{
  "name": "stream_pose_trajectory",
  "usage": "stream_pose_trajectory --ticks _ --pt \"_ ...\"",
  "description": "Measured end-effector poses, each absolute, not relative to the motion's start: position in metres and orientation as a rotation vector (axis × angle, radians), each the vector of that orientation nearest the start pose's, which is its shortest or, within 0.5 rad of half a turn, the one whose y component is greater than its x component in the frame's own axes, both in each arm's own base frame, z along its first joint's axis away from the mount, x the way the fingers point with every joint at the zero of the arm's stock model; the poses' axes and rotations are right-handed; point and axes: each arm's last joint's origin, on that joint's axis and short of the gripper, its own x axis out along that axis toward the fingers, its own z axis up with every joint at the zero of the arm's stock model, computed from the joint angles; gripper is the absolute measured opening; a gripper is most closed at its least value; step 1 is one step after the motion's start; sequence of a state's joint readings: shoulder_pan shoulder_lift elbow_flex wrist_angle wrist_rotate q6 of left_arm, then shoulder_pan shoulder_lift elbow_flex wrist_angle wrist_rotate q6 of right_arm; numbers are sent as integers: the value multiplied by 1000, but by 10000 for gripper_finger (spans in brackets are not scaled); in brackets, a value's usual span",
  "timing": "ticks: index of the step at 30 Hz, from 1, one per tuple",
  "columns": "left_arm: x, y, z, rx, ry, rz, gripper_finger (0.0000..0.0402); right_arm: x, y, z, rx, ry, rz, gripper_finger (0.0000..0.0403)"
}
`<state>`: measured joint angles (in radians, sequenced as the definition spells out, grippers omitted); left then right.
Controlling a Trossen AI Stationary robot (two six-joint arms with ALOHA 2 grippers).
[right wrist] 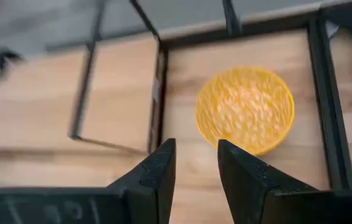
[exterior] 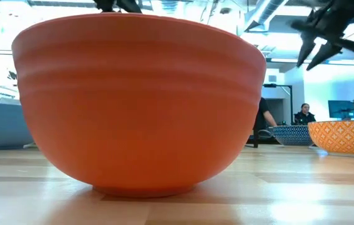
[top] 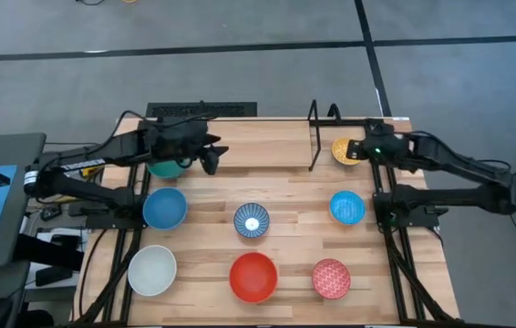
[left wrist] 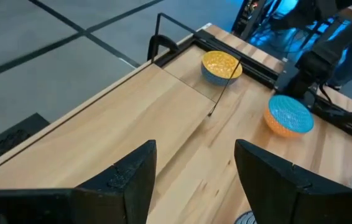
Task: Place and stack bowls onto a shelf
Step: Put the yellow patterned bowl on the shelf
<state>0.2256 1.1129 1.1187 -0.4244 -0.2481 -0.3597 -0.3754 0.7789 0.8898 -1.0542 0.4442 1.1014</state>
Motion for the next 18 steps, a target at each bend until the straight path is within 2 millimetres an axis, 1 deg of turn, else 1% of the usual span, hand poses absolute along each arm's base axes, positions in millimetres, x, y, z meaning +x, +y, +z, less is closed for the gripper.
stream_pose_trajectory --ticks 4,7,11,14,18 --pt "235 61 360 -386 317 543 202 119 -67 293 887 547 -1220 134" --pt "235 61 360 -440 309 555 202 123 -76 286 881 600 -1269 131" --pt "230 57 355 -505 359 579 202 125 -88 275 894 708 -1363 128" --pt "228 55 349 -497 421 610 202 126 -95 267 921 787 -1414 128" --pt "228 56 348 -492 425 632 202 126 -101 259 920 895 -1452 131"
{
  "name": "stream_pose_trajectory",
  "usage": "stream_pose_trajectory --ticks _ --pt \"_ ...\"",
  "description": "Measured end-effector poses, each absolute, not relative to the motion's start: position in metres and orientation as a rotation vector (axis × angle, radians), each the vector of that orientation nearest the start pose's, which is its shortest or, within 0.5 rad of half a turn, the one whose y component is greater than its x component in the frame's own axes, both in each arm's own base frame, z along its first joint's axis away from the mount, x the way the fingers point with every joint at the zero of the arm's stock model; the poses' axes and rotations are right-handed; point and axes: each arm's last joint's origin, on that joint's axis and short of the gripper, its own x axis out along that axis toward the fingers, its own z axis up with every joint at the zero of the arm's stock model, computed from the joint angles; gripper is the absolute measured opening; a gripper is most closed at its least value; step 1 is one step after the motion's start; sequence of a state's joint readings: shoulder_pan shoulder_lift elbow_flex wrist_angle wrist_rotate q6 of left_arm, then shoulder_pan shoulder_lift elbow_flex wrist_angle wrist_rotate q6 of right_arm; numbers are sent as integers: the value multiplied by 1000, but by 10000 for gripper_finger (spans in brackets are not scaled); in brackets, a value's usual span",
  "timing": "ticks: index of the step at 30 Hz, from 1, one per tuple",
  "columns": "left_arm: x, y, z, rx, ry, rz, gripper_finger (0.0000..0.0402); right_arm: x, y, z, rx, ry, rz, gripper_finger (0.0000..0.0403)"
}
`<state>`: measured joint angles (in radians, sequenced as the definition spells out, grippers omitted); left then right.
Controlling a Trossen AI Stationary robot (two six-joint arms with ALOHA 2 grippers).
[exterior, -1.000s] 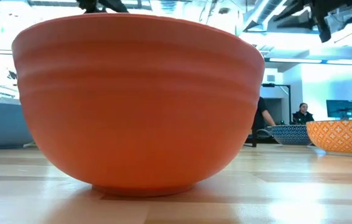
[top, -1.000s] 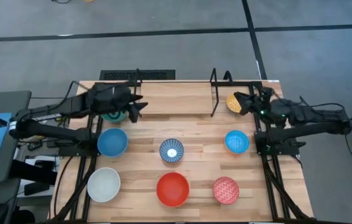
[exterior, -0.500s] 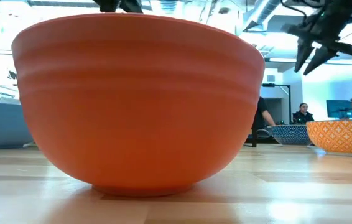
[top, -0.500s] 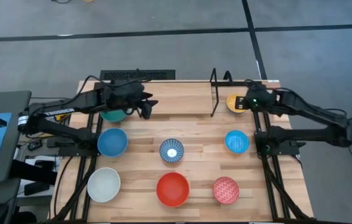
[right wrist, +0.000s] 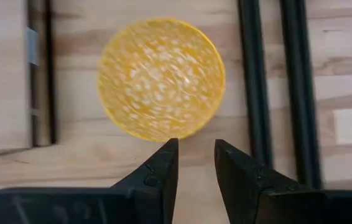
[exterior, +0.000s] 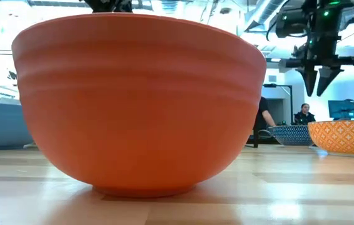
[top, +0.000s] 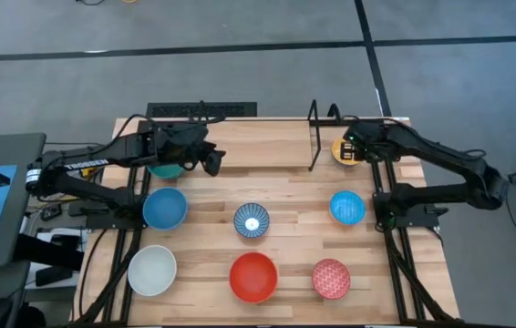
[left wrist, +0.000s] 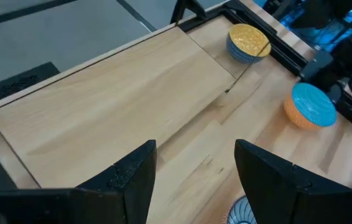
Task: Place and stack bowls onto a shelf
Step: Put the yellow patterned bowl on the shelf
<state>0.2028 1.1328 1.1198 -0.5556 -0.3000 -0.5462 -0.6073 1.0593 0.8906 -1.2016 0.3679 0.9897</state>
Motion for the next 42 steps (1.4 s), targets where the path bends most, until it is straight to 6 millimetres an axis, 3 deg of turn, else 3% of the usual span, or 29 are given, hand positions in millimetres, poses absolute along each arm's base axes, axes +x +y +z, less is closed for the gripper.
stream_pose_trajectory --ticks 8,12,21,27,34,42 --pt "223 55 346 -521 451 649 202 121 -111 227 976 998 -1541 132" --pt "222 54 344 -518 486 651 202 118 -121 212 1069 969 -1584 133" --pt "219 53 339 -466 561 620 202 126 -142 197 1148 869 -1658 132" --pt "219 53 339 -403 586 609 202 128 -153 176 1228 910 -1784 132" --pt "219 53 339 -317 611 581 202 136 -157 153 1221 1041 -1820 132" --pt "219 53 339 -289 620 572 202 145 -157 142 1177 1073 -1823 117"
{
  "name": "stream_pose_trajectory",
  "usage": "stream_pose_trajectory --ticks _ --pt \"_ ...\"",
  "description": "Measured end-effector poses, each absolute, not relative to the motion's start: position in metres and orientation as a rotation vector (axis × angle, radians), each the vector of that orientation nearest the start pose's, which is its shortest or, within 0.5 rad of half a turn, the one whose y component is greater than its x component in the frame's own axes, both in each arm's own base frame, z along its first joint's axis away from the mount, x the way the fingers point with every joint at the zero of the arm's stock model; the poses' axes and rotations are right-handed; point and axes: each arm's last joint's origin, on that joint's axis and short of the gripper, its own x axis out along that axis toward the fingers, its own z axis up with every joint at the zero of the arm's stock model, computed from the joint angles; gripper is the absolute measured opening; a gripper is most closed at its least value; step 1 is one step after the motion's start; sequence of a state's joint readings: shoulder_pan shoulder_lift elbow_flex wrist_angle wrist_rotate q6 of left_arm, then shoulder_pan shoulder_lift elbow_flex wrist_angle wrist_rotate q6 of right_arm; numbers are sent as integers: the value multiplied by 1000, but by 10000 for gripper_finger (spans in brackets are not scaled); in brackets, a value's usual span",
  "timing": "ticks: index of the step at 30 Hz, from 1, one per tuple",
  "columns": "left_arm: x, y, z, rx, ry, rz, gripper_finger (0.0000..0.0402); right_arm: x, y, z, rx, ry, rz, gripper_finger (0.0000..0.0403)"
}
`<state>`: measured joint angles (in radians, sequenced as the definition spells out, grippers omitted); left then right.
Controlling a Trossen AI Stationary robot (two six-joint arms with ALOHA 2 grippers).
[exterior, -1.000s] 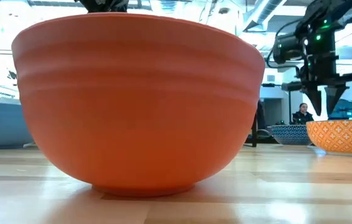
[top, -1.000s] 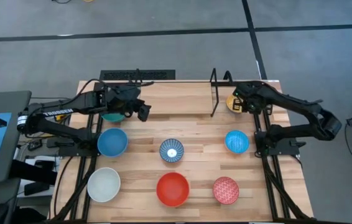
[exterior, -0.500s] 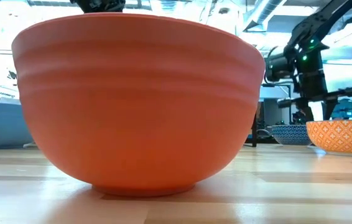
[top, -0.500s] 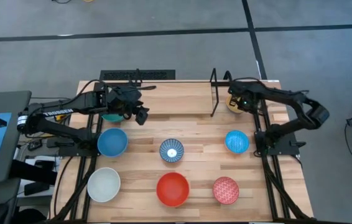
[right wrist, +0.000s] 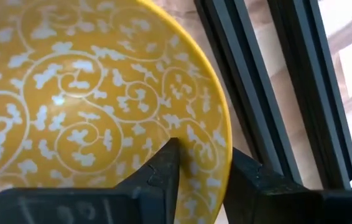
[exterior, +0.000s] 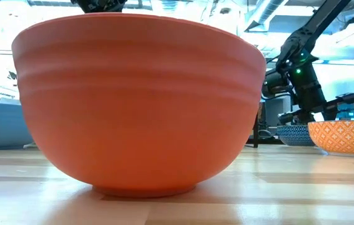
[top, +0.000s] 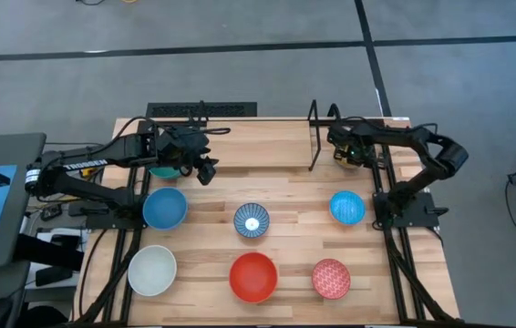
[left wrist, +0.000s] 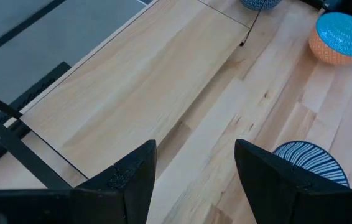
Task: Place and stack bowls onto a shelf
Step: Put the yellow patterned bowl on the shelf
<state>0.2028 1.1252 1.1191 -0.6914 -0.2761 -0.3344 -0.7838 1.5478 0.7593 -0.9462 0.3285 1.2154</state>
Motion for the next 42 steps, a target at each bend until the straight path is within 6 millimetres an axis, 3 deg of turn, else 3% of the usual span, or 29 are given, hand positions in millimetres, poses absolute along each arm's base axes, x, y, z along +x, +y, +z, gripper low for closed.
stream_pose_trajectory --ticks 15,23,33,36,42 --pt "219 53 339 -308 616 571 202 147 -158 144 1123 1122 -1722 92" --pt "219 53 339 -317 614 573 202 146 -153 154 1189 1031 -1725 59" --pt "217 51 336 -334 645 558 202 141 -151 143 1289 931 -1801 160" --pt "217 50 336 -341 653 559 202 141 -148 140 1268 942 -1799 142" --pt "217 50 336 -345 651 561 202 146 -145 143 1187 906 -1803 63"
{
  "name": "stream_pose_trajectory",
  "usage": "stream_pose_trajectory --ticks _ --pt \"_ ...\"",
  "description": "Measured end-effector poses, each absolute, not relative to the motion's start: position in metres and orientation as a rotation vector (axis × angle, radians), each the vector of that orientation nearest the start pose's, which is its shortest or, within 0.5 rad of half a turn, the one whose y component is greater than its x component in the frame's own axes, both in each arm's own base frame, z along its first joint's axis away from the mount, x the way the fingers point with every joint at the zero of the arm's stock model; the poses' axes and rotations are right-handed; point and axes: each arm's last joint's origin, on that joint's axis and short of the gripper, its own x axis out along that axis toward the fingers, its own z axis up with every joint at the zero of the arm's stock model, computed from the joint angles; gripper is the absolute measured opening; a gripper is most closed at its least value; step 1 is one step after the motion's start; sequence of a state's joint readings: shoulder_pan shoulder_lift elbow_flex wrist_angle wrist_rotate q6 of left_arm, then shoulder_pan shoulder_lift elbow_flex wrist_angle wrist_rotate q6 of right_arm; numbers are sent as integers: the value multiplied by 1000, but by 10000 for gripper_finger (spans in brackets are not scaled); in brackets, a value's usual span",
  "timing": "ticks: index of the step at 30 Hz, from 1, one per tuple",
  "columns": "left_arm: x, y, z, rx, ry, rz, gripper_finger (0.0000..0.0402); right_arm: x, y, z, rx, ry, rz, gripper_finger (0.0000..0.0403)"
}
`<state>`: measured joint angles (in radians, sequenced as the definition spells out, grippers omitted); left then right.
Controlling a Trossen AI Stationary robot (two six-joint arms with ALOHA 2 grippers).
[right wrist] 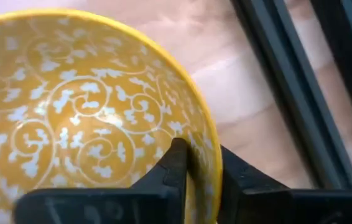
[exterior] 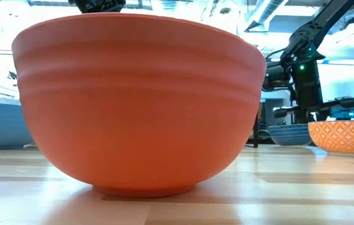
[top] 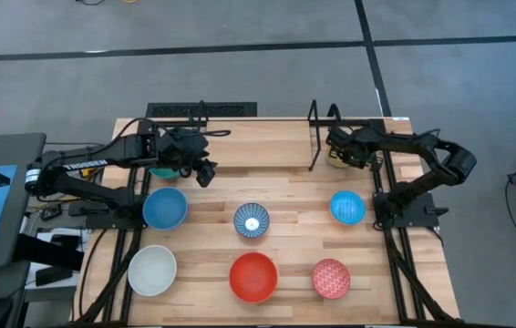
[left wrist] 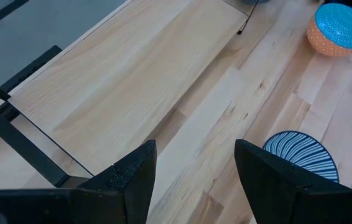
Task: Place and stack bowls onto a shelf
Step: Put the yellow patterned bowl on the shelf
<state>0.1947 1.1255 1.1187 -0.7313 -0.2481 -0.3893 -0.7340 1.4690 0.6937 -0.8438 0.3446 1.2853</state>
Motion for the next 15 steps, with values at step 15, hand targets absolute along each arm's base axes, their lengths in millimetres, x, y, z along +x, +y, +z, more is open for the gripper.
stream_pose_trajectory --ticks 15 --pt "223 50 332 -405 640 585 186 126 -107 187 1018 873 -1757 44"
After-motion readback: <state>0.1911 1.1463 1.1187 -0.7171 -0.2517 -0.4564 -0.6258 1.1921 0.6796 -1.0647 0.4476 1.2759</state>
